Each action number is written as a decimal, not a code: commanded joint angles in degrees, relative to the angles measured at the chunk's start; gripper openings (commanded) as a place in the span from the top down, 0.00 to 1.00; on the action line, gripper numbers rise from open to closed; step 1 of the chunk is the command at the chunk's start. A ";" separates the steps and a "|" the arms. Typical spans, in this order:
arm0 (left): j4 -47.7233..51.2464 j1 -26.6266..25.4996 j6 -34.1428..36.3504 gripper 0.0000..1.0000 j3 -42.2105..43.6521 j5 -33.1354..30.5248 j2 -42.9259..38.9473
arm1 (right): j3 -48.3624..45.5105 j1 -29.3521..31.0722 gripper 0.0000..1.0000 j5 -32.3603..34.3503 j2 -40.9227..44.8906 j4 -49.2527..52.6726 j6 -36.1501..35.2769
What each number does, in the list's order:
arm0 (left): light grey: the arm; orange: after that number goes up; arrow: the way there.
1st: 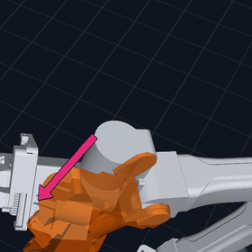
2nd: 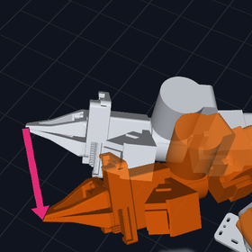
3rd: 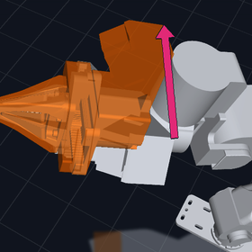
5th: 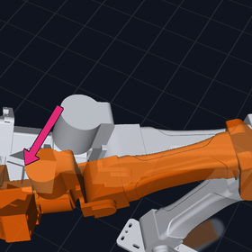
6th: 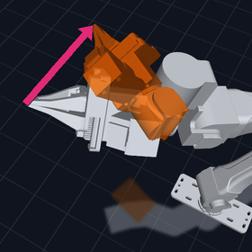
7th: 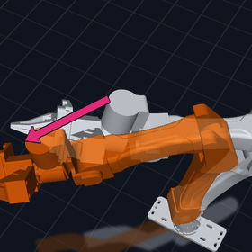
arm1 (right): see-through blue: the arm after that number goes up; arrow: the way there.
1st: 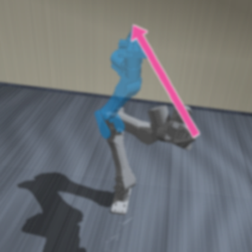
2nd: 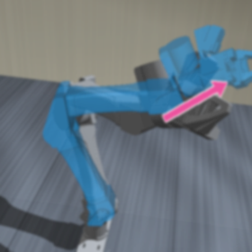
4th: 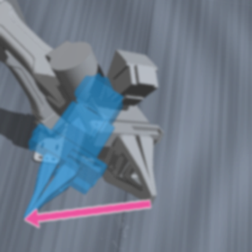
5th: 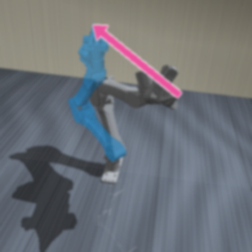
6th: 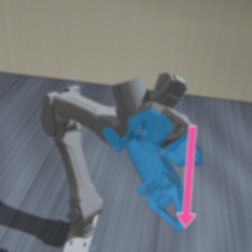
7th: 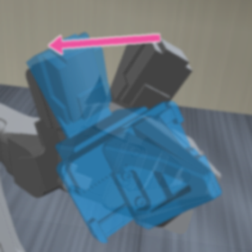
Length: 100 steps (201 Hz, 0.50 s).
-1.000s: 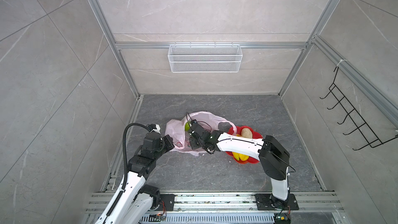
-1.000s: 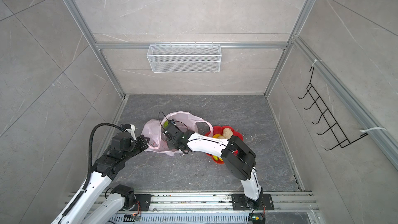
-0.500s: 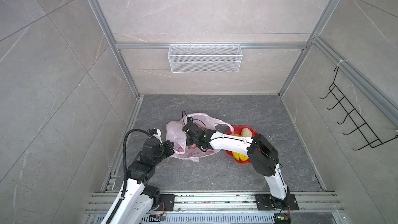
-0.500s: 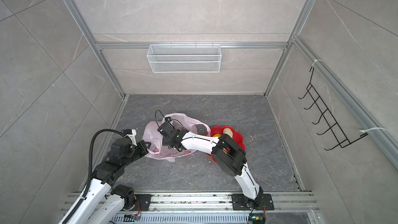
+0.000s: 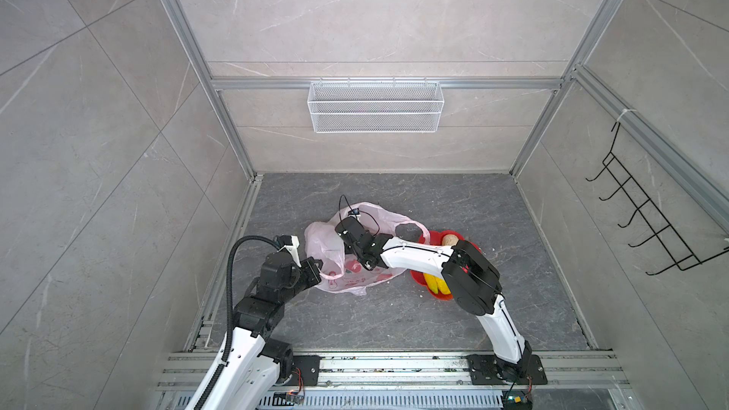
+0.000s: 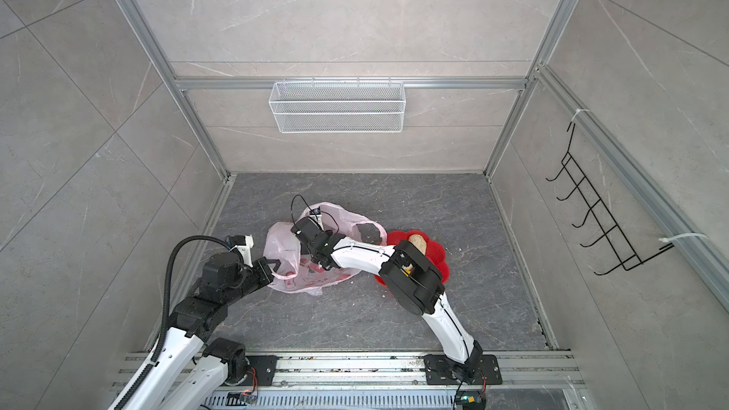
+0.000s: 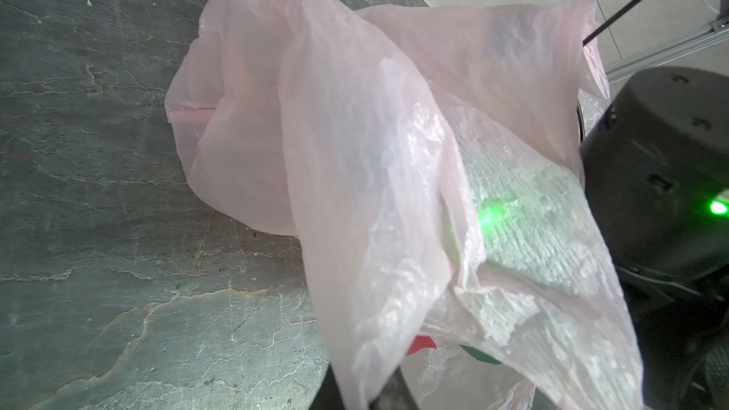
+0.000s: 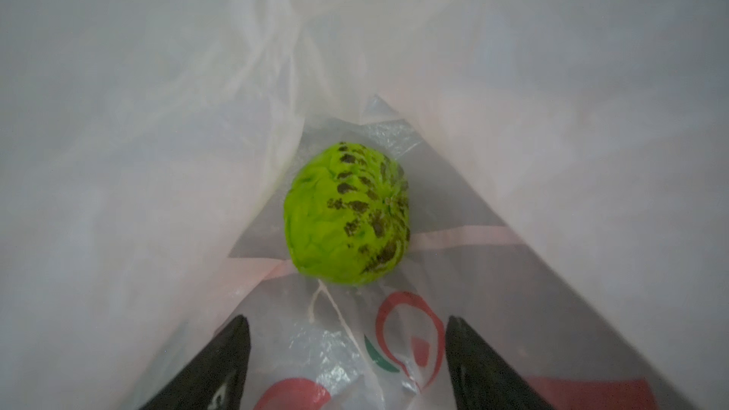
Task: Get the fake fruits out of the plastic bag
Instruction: 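Close the right gripper around the green kiwi inside the bag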
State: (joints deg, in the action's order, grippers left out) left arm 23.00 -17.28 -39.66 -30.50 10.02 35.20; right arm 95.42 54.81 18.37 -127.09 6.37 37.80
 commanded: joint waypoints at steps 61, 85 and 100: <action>-4.82 -0.15 2.87 1.00 0.95 7.28 -0.83 | 6.08 -1.67 0.18 -2.44 -6.83 -1.68 3.93; -4.90 -0.13 3.01 1.00 1.06 8.97 -0.66 | 7.12 -1.89 0.17 -2.97 -8.10 -2.53 4.03; -4.99 -0.19 3.15 1.00 1.26 9.85 -0.42 | 7.78 -2.06 0.17 -4.16 -9.01 -3.22 4.12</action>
State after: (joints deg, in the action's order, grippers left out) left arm 20.51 -17.28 -38.17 -29.36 16.36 35.07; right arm 100.82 53.01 15.81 -133.88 4.43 40.82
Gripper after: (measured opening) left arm 0.045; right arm 0.829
